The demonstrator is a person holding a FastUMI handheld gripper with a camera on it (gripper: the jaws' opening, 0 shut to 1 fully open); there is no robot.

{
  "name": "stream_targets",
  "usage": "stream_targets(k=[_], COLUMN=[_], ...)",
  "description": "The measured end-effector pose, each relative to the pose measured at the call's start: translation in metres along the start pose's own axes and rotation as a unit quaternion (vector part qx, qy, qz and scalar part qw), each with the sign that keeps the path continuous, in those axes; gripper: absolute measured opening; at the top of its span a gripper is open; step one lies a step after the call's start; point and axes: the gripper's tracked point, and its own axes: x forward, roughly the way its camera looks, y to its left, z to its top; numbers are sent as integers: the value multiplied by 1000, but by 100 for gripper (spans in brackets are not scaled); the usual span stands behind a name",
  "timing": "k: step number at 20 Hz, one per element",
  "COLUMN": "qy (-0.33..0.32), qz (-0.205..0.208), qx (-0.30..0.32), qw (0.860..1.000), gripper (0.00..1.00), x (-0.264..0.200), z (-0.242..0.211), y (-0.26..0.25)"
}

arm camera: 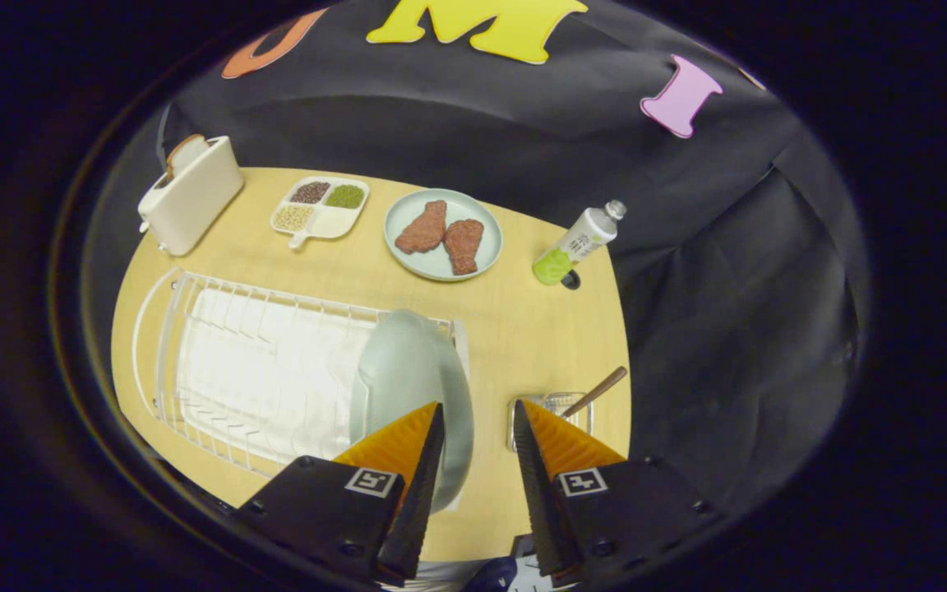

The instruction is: Take the plate from the dish rack, then take the spoon from the basket and place it into the plate.

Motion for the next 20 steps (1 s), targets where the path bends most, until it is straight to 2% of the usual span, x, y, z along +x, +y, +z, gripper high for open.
stream_targets(k=[1,5,8,10,11,17,20], qy=[11,28,61,56,43,1,-24], qz=[-11,20,27,22,18,-55,-59], qx=[-1,-23,-19,-11,-14,9,27], qw=[1000,999,998,998,999,998,998], gripper=[51,44,42,36,26,19,19], x=[-1,2,8,8,7,-20,-32], z=[-1,-2,-13,-12,-9,-1,-5], y=[2,27,30,31,32,14,13])
